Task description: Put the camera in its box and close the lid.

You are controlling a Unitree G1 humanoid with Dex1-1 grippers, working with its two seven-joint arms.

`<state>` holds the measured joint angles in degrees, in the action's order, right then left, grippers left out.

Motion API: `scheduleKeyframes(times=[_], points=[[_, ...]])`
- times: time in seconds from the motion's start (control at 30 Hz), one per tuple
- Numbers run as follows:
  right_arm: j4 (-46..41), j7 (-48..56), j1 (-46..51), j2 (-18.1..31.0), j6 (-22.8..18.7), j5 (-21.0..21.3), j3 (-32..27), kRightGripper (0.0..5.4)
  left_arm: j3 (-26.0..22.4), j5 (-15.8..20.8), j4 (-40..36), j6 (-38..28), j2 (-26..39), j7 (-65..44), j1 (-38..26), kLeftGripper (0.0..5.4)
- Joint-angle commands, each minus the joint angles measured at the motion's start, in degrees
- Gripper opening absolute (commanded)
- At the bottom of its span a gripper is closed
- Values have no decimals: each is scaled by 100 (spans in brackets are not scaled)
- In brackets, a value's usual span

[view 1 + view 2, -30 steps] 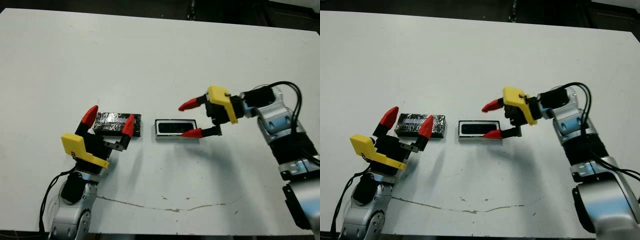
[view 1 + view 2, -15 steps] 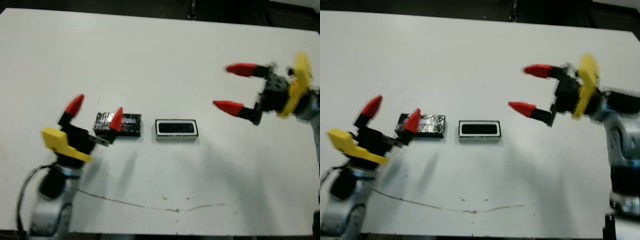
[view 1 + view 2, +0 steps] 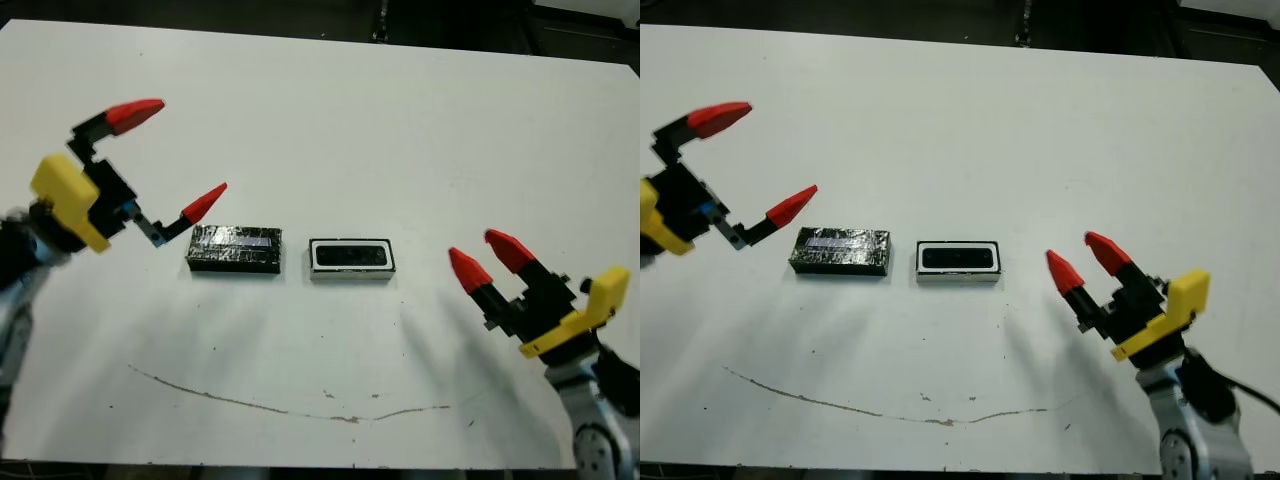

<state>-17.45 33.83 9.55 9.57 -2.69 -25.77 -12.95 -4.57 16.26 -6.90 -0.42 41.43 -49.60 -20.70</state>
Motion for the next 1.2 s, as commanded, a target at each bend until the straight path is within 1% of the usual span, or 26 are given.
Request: scheduleKeyframes(times=[0.03, 0.07, 0.13, 0.23, 0.3, 0.4, 0.43, 0.53, 0.57, 0.6, 0.67, 0.9, 1.03, 1.2], points=[[173, -187, 68, -77, 108, -49, -22, 241, 403, 45, 656, 141, 170, -836, -529, 540], [199, -230, 64, -89, 117, -42, -9, 226, 499, 104, 836, 220, 188, -1100, -689, 540], [203, -358, 62, -102, 92, 3, 33, 200, 687, 195, 1307, 157, 123, -1701, -1007, 540], [233, -502, 49, -98, 49, 34, 101, 151, 966, 211, 1739, 260, 57, -2377, -1354, 540], [270, -541, 34, -95, 71, 33, 136, 122, 1052, 261, 1885, 347, -11, -2644, -1467, 540], [304, -568, 16, -62, 70, 26, 171, 83, 1160, 421, 1963, 743, -98, -2973, -1562, 540], [297, -595, 16, -51, 44, 23, 180, 65, 1187, 443, 2006, 769, -133, -3091, -1579, 540], [280, -639, 19, -39, -1, -15, 193, 26, 1303, 366, 2095, 833, -192, -3267, -1585, 540], [286, -639, 21, -38, 15, -17, 198, 7, 1335, 321, 2126, 814, -219, -3273, -1577, 540], [296, -636, 23, -35, 33, -17, 202, 2, 1362, 277, 2169, 755, -249, -3284, -1573, 540], [286, -652, 33, -22, 66, 34, 222, 2, 1420, 153, 2274, 566, -306, -3301, -1574, 540], [296, -612, 44, -10, 61, -27, 236, 2, 1737, -642, 2542, 227, -358, -2975, -1642, 540], [227, -685, 80, 4, 15, 10, 259, 2, 1811, -957, 2669, 25, -432, -2773, -1675, 540], [246, -645, 88, 9, 17, -68, 272, 2, 1974, -1338, 2708, -92, -420, -2614, -1777, 540]])
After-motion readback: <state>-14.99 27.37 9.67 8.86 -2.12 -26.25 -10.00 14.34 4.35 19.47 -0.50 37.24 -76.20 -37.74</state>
